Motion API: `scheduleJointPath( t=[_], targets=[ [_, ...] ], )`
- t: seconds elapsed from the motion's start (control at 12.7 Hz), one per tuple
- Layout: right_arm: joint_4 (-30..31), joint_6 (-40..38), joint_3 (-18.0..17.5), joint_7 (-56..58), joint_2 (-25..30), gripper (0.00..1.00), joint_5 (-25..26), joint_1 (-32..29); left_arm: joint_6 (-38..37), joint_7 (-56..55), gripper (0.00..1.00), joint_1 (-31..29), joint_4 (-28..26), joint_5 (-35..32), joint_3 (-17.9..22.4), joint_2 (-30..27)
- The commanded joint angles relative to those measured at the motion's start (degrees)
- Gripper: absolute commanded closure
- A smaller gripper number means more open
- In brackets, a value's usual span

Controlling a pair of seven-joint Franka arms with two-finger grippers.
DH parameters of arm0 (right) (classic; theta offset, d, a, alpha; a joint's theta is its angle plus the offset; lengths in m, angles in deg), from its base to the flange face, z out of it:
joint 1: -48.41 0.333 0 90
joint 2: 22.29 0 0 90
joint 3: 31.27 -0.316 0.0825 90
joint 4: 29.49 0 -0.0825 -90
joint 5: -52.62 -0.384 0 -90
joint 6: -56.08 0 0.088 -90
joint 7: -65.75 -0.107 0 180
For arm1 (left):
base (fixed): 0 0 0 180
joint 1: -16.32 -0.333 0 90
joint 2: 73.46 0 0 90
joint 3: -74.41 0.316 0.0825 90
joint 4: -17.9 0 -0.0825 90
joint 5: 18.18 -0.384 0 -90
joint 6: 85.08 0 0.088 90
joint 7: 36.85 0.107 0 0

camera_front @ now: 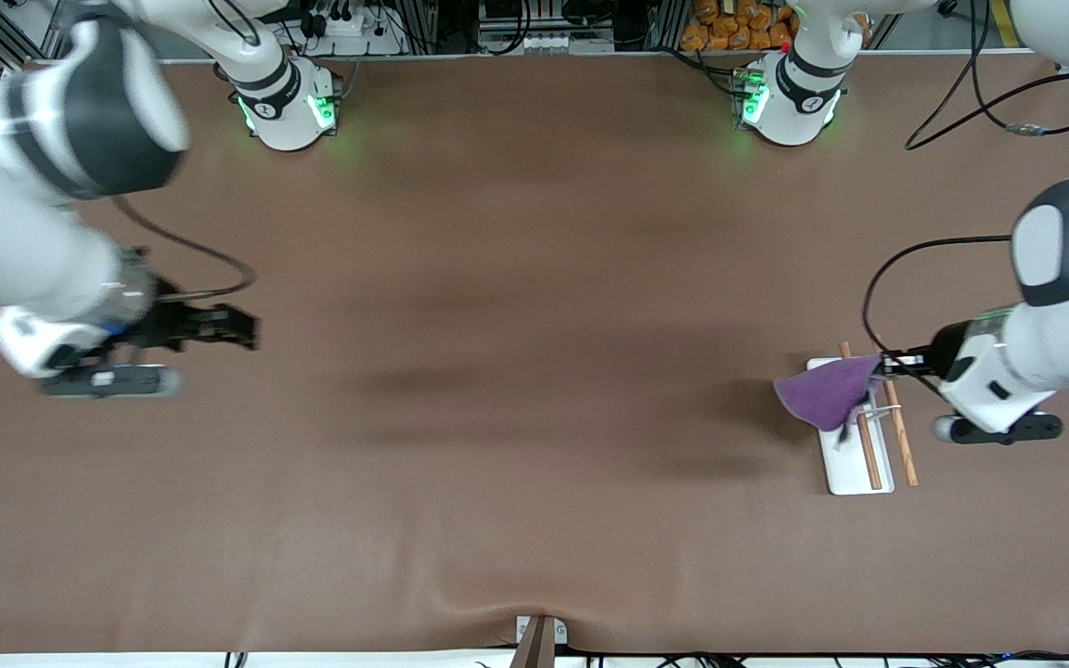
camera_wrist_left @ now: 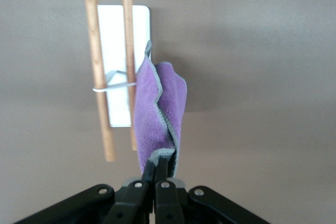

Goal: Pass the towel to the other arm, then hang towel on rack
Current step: 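Carry the towel with the left gripper while the right gripper withdraws, then drape the towel over the wooden dowels with the left gripper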

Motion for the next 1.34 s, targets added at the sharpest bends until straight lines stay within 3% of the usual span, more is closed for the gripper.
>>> scheduleJointPath(
  t=[0.0,0.16,0.71,1.26],
  targets=[
    [4.4,-3.4,3.8,8.7,6.1,0.00,0.1,-2.8,0.6,5.7,1.00,-2.7,0.3,-2.1,-0.3,0.1],
    [7.7,-4.3,7.3,12.0,10.8,0.00,0.0,-3.2,1.9,9.6,1.00,-5.0,0.2,-2.3,-0.3,0.7],
    [7.8,-13.6,7.1,3.1,16.5,0.00,1.6,-4.9,4.4,22.2,1.00,-12.2,0.1,-2.3,-0.4,2.9],
    [8.3,-12.7,6.4,3.6,17.9,0.00,1.6,-4.6,5.8,26.7,1.00,-15.2,0.0,-1.7,-0.4,4.8]
  ],
)
